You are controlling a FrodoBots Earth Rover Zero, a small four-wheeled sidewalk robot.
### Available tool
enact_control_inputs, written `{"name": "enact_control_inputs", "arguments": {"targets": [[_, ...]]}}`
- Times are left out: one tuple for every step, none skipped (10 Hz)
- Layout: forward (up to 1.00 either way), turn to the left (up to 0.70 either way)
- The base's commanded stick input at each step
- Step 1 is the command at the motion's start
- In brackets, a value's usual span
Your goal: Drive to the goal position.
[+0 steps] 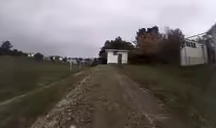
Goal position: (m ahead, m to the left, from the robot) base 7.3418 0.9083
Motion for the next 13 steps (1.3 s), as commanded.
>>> {"name": "enact_control_inputs", "arguments": {"targets": [[0.6, 0.0], [0.6, 0.0], [0.6, 0.0], [0.6, 0.0], [0.6, 0.0], [0.6, 0.0], [0.6, 0.0], [0.6, 0.0], [0.6, 0.0], [0.6, 0.0], [0.6, 0.0], [0.6, 0.0], [0.6, 0.0]]}}
